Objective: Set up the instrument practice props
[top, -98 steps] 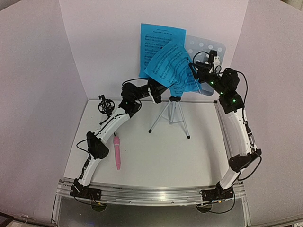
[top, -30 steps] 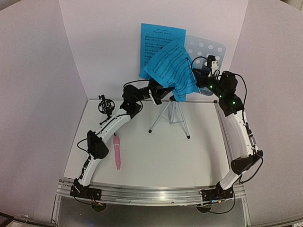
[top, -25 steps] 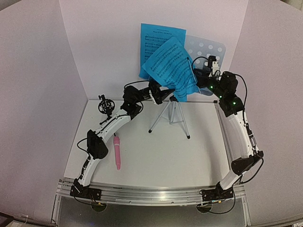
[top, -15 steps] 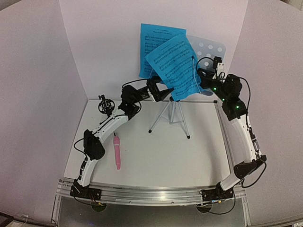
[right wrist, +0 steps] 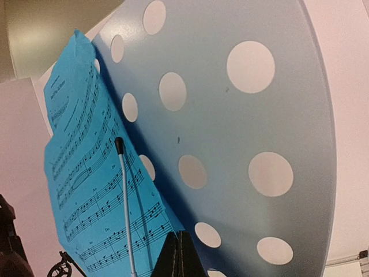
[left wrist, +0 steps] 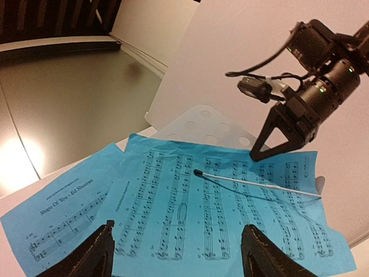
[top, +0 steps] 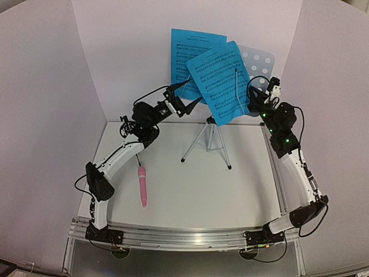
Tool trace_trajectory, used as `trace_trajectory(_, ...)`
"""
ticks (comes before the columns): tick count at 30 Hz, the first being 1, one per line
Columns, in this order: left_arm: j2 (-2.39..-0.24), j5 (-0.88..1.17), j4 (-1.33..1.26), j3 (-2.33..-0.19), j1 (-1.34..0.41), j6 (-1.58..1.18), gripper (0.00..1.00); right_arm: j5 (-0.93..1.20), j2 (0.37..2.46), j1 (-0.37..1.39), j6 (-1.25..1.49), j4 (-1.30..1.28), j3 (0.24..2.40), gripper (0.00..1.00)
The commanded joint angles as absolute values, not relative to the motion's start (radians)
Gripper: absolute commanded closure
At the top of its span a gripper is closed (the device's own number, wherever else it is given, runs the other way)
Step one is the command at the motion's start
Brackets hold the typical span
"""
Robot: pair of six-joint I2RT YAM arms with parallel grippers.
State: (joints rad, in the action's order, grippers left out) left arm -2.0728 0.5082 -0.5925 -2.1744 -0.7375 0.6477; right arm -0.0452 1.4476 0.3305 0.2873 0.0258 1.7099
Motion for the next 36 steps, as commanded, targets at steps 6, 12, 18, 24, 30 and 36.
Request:
trace_trajectory(6, -2.024, 0.34, -0.426, -2.297, -0.877, 0.284, 0.34, -0.108, 1.409, 0.334, 0.336, 0.183, 1.664, 1.0)
trace_trajectory(12, -2.2, 0.218, -0.26, -2.546, -0.925, 0.08, 0.35, -0.111, 1.395, 0.333, 0.361, 0.226, 1.614, 1.0)
trace_trajectory(18, -2.281, 0.09, -0.321, -2.581, -0.947, 0.008, 0.36, -0.132, 1.37, 0.333, 0.356, 0.236, 1.582, 1.0)
trace_trajectory(24, -2.228, 0.042, -0.368, -2.479, -0.948, 0.069, 0.32, -0.16, 1.342, 0.334, 0.385, 0.274, 1.553, 1.0)
trace_trajectory(30, -2.12, 0.083, -0.365, -2.31, -0.948, 0.15, 0.3, -0.236, 1.306, 0.334, 0.447, 0.412, 1.454, 1.0)
trace_trajectory(36, -1.999, 0.087, -0.326, -2.144, -0.946, 0.164, 0.28, -0.257, 1.305, 0.334, 0.472, 0.485, 1.414, 1.0)
